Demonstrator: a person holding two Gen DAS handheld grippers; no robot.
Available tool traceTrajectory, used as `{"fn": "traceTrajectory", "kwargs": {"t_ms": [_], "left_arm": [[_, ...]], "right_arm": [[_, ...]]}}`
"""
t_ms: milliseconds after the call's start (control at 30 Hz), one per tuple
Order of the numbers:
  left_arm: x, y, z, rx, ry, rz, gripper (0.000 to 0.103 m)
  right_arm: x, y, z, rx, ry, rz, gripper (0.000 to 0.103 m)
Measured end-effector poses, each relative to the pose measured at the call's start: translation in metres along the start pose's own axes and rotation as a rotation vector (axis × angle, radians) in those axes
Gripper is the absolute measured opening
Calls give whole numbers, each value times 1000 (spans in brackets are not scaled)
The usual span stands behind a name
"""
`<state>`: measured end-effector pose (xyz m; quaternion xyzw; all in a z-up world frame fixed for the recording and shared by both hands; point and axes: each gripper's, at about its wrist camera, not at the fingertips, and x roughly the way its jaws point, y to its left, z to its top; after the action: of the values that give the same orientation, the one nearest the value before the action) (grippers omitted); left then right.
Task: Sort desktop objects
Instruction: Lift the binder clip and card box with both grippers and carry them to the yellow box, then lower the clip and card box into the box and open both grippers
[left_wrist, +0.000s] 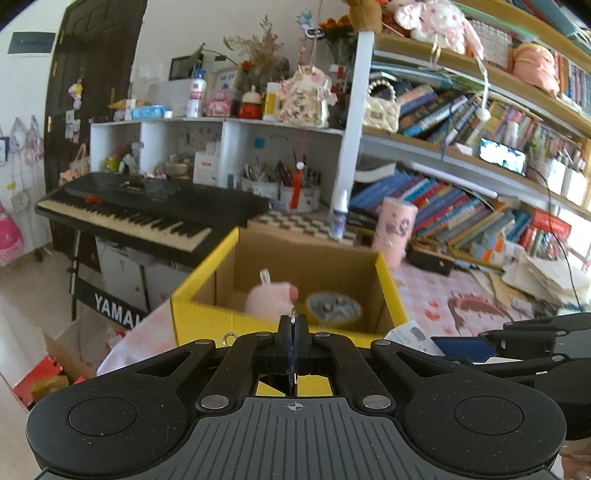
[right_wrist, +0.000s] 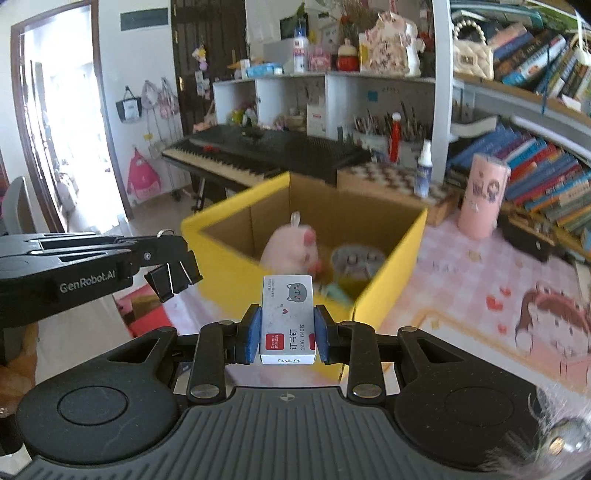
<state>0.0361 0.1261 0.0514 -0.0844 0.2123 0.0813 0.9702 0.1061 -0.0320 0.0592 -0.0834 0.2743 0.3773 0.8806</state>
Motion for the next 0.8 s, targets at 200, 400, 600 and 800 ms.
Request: {"fn": "traceTrajectory", "kwargs": {"t_ms": [200, 400, 600, 800], "left_arm": [[31, -8, 17, -17, -21, 25, 0], [60, -19, 26, -26, -8, 47, 0], [86, -25, 26, -28, 37, 45, 0], [109, -30, 23, -21, 84, 44, 0]], "right_arm": [[25, -25, 26, -28, -20, 31, 28], [55, -43, 39, -86, 12, 45, 28], [80, -54, 41, -152, 40, 50, 28], [100, -63, 37, -196, 111, 75, 28]]}}
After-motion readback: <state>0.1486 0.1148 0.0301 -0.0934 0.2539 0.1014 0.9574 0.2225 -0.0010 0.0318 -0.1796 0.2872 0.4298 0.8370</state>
